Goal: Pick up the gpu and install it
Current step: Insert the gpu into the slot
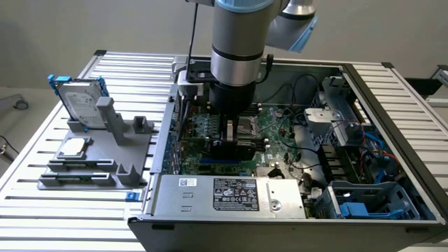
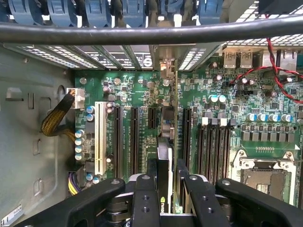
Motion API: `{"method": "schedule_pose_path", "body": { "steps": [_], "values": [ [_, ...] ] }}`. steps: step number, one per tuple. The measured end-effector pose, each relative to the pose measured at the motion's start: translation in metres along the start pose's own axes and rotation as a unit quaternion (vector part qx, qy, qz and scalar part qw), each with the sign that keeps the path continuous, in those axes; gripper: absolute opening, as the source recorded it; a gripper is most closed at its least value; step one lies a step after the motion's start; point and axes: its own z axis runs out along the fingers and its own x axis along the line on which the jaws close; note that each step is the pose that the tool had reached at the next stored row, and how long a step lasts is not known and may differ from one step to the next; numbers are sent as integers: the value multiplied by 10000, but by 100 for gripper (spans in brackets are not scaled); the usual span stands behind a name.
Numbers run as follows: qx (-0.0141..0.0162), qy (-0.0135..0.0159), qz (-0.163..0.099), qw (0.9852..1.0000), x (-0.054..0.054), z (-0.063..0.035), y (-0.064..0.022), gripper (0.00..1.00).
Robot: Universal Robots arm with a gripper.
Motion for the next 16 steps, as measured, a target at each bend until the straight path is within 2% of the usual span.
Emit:
{"method": "schedule_pose_path", "body": {
  "steps": [11, 16],
  "values": [
    [-44, -11, -30, 10000, -1, 37, -2, 27],
    [-54, -24, -59, 10000, -2, 42, -7, 27]
  ]
}}
